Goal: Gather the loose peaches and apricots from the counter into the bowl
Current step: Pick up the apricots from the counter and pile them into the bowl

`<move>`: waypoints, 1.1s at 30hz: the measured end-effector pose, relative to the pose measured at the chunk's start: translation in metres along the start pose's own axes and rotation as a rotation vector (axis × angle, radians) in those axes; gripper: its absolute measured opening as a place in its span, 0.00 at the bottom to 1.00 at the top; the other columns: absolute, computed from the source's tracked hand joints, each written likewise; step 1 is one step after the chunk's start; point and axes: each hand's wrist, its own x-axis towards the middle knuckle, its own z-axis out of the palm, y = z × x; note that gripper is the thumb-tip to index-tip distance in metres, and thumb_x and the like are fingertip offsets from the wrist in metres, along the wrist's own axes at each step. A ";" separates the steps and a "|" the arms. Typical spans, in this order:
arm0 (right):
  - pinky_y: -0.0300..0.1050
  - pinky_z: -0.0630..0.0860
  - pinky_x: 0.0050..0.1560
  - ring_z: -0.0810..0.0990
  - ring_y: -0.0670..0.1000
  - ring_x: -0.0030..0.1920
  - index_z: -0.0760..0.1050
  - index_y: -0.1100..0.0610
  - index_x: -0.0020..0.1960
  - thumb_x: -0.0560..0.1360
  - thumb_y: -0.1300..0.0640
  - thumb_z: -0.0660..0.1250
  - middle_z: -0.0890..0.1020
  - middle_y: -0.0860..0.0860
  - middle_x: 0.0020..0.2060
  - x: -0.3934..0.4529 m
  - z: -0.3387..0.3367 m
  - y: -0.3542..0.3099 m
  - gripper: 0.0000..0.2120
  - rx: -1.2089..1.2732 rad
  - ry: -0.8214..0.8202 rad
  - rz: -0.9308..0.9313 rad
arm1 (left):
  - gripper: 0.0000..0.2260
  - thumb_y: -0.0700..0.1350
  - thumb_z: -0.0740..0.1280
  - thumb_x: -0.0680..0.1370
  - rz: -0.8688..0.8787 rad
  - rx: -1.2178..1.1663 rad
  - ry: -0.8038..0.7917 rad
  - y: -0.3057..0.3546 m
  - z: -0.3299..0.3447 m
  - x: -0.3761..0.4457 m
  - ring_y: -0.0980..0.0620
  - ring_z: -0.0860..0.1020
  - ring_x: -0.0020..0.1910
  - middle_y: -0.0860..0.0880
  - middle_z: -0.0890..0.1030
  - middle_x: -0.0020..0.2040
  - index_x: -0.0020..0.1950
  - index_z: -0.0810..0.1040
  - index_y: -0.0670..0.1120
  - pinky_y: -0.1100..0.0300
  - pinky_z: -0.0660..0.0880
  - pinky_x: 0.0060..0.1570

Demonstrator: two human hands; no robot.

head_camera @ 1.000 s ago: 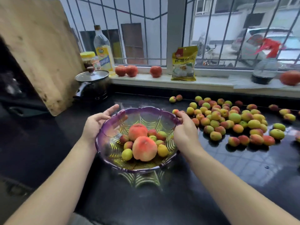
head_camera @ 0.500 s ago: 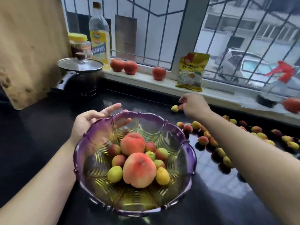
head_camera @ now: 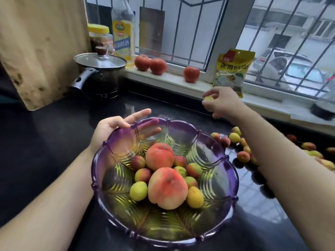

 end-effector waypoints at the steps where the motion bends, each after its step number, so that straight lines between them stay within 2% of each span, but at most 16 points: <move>1: 0.62 0.82 0.56 0.86 0.58 0.52 0.81 0.52 0.53 0.76 0.58 0.73 0.83 0.55 0.51 -0.026 -0.015 -0.011 0.07 0.209 -0.030 -0.008 | 0.33 0.42 0.67 0.67 0.011 -0.013 -0.014 -0.003 -0.001 0.000 0.32 0.74 0.72 0.33 0.77 0.70 0.73 0.75 0.40 0.38 0.69 0.72; 2: 0.61 0.82 0.56 0.87 0.57 0.51 0.81 0.53 0.54 0.76 0.60 0.75 0.84 0.56 0.51 -0.052 -0.029 -0.018 0.08 0.388 -0.095 -0.043 | 0.31 0.42 0.62 0.68 0.021 0.004 -0.019 -0.003 -0.003 0.000 0.32 0.73 0.72 0.33 0.77 0.70 0.72 0.76 0.41 0.38 0.67 0.73; 3: 0.57 0.82 0.56 0.87 0.56 0.51 0.82 0.54 0.56 0.76 0.60 0.75 0.84 0.56 0.52 -0.077 -0.040 -0.026 0.10 0.511 -0.178 -0.084 | 0.31 0.41 0.61 0.67 0.015 0.011 0.011 -0.003 -0.003 -0.001 0.32 0.74 0.72 0.34 0.78 0.69 0.71 0.77 0.41 0.38 0.65 0.74; 4: 0.51 0.82 0.56 0.87 0.53 0.52 0.82 0.52 0.58 0.76 0.59 0.74 0.84 0.53 0.52 -0.098 -0.046 -0.033 0.11 0.522 -0.246 -0.133 | 0.31 0.41 0.62 0.66 0.022 0.012 0.036 -0.003 -0.001 -0.003 0.32 0.74 0.72 0.34 0.79 0.67 0.70 0.78 0.41 0.38 0.65 0.75; 5: 0.45 0.81 0.54 0.86 0.47 0.51 0.82 0.49 0.59 0.76 0.58 0.74 0.85 0.50 0.50 -0.112 -0.048 -0.038 0.12 0.422 -0.285 -0.194 | 0.31 0.41 0.63 0.65 0.014 0.011 0.029 -0.003 0.001 -0.002 0.31 0.74 0.71 0.35 0.79 0.66 0.69 0.78 0.41 0.39 0.64 0.76; 7: 0.38 0.77 0.45 0.81 0.40 0.40 0.82 0.43 0.60 0.76 0.55 0.74 0.82 0.44 0.42 -0.121 -0.040 -0.041 0.14 0.099 -0.254 -0.298 | 0.30 0.41 0.62 0.66 0.036 0.018 0.002 -0.006 0.000 -0.001 0.31 0.74 0.71 0.35 0.80 0.65 0.69 0.78 0.40 0.40 0.64 0.76; 9: 0.38 0.74 0.43 0.77 0.40 0.36 0.83 0.43 0.59 0.76 0.55 0.75 0.78 0.41 0.38 -0.118 -0.024 -0.044 0.13 -0.093 -0.201 -0.344 | 0.30 0.40 0.58 0.67 0.052 0.040 0.046 -0.008 0.004 -0.002 0.32 0.74 0.71 0.35 0.80 0.64 0.70 0.76 0.40 0.40 0.65 0.75; 14: 0.48 0.80 0.52 0.80 0.46 0.47 0.80 0.44 0.56 0.74 0.52 0.76 0.80 0.42 0.44 -0.115 0.006 -0.038 0.11 -0.401 -0.319 -0.383 | 0.29 0.40 0.54 0.70 0.026 0.040 0.028 -0.010 0.004 -0.001 0.33 0.74 0.71 0.36 0.80 0.64 0.70 0.77 0.40 0.40 0.66 0.75; 16: 0.50 0.81 0.51 0.81 0.48 0.47 0.79 0.44 0.55 0.75 0.49 0.75 0.81 0.44 0.47 -0.116 0.008 -0.035 0.10 -0.524 -0.365 -0.382 | 0.29 0.40 0.55 0.70 0.025 0.039 0.016 -0.009 0.004 0.000 0.33 0.74 0.72 0.36 0.79 0.65 0.70 0.77 0.40 0.40 0.67 0.74; 20: 0.52 0.81 0.49 0.80 0.54 0.47 0.79 0.48 0.53 0.76 0.47 0.73 0.81 0.49 0.47 -0.120 0.011 -0.037 0.09 -0.677 -0.402 -0.333 | 0.30 0.40 0.62 0.67 0.033 0.032 -0.015 -0.009 0.002 0.000 0.33 0.74 0.72 0.36 0.80 0.65 0.70 0.78 0.40 0.40 0.71 0.72; 23: 0.48 0.80 0.44 0.80 0.55 0.48 0.79 0.54 0.52 0.78 0.48 0.72 0.81 0.52 0.47 -0.123 0.015 -0.042 0.10 -0.715 -0.433 -0.282 | 0.30 0.40 0.58 0.68 0.031 0.041 -0.002 -0.009 0.002 0.001 0.32 0.73 0.72 0.36 0.80 0.65 0.71 0.76 0.40 0.40 0.72 0.71; 25: 0.42 0.75 0.37 0.80 0.54 0.46 0.79 0.54 0.54 0.79 0.48 0.71 0.81 0.52 0.46 -0.124 0.015 -0.043 0.10 -0.725 -0.442 -0.254 | 0.31 0.40 0.55 0.69 0.029 0.053 -0.001 -0.009 0.001 0.002 0.32 0.73 0.73 0.36 0.79 0.66 0.73 0.74 0.40 0.41 0.72 0.72; 27: 0.40 0.70 0.33 0.80 0.53 0.45 0.79 0.55 0.54 0.79 0.48 0.71 0.80 0.52 0.46 -0.124 0.014 -0.045 0.11 -0.725 -0.438 -0.251 | 0.32 0.40 0.56 0.69 0.032 0.057 -0.010 -0.010 0.001 0.001 0.32 0.73 0.73 0.36 0.78 0.66 0.74 0.73 0.39 0.41 0.69 0.73; 29: 0.41 0.71 0.33 0.80 0.53 0.45 0.78 0.54 0.54 0.78 0.47 0.71 0.80 0.52 0.46 -0.125 0.016 -0.045 0.11 -0.720 -0.445 -0.258 | 0.32 0.40 0.58 0.68 0.032 0.071 -0.012 -0.009 -0.001 0.001 0.32 0.73 0.73 0.36 0.78 0.67 0.74 0.73 0.39 0.41 0.68 0.74; 31: 0.45 0.78 0.40 0.80 0.53 0.46 0.77 0.53 0.54 0.78 0.46 0.71 0.81 0.52 0.47 -0.125 0.013 -0.046 0.13 -0.717 -0.461 -0.266 | 0.34 0.40 0.63 0.66 0.052 0.075 -0.047 -0.009 -0.001 0.001 0.32 0.73 0.73 0.36 0.79 0.67 0.73 0.75 0.40 0.40 0.69 0.73; 33: 0.46 0.81 0.44 0.81 0.50 0.44 0.78 0.51 0.55 0.77 0.44 0.71 0.81 0.49 0.47 -0.124 0.001 -0.046 0.13 -0.583 -0.406 -0.270 | 0.35 0.41 0.64 0.64 0.048 0.086 -0.061 -0.010 -0.003 0.000 0.32 0.74 0.72 0.35 0.79 0.66 0.73 0.75 0.39 0.39 0.67 0.74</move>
